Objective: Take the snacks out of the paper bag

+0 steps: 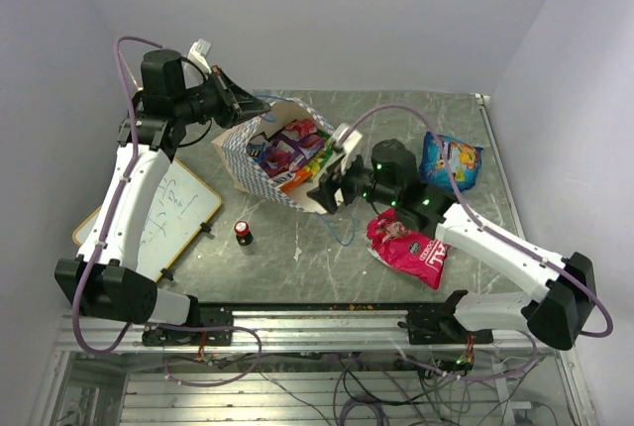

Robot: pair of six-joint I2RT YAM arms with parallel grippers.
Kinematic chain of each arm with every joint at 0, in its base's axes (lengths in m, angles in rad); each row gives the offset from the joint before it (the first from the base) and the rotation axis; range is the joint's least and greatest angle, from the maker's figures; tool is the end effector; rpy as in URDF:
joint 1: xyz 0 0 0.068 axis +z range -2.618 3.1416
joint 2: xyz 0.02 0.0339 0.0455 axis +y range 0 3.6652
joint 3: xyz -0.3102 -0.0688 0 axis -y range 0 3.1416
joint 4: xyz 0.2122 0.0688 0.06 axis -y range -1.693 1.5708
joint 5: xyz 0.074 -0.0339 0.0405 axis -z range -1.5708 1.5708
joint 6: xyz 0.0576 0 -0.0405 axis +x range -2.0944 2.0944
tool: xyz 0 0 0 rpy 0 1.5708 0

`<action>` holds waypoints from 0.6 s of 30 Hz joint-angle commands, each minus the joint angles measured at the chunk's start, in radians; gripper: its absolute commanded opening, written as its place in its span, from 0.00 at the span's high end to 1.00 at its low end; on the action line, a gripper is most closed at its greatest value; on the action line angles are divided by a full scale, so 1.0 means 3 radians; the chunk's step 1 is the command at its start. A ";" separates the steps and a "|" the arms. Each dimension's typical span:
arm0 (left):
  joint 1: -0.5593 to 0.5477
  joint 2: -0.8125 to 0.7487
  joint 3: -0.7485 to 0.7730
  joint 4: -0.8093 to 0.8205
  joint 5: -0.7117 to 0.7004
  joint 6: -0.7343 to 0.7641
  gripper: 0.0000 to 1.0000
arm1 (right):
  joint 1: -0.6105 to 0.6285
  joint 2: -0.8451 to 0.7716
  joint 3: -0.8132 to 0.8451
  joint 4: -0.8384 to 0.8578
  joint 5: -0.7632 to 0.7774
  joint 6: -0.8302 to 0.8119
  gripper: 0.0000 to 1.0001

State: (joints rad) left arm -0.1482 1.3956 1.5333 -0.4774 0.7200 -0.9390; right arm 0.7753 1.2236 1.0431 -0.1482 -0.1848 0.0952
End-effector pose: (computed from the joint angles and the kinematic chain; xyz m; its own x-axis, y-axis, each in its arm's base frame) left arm 0.2698 -0.0787 0.4684 -0.7804 -0.4969 -0.3795 0.1628 0.4246 -0.8906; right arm 0.1766 0.1879 0.3840 -0.3067 -0.1698 -0.9365 -0.7866 0.5992 0.1490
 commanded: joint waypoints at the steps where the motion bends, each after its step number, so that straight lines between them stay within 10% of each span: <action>1: -0.0020 -0.0190 -0.0079 -0.0001 0.0142 0.0015 0.93 | 0.0239 0.0154 -0.0222 0.0479 -0.0152 -0.1474 0.26; 9: -0.0033 -0.0194 -0.0100 -0.0079 0.0156 0.0053 0.93 | 0.0188 0.0736 0.0004 0.0326 0.0273 -0.3760 0.22; 18: -0.0038 -0.0093 0.0115 -0.0229 0.0181 0.0139 0.93 | -0.0066 0.1574 0.0369 0.0656 0.0042 -0.4448 0.24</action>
State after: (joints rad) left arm -0.1555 1.3617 1.5177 -0.5251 0.7319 -0.9230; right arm 0.7715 1.6093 1.1061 -0.0357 -0.1562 -1.0809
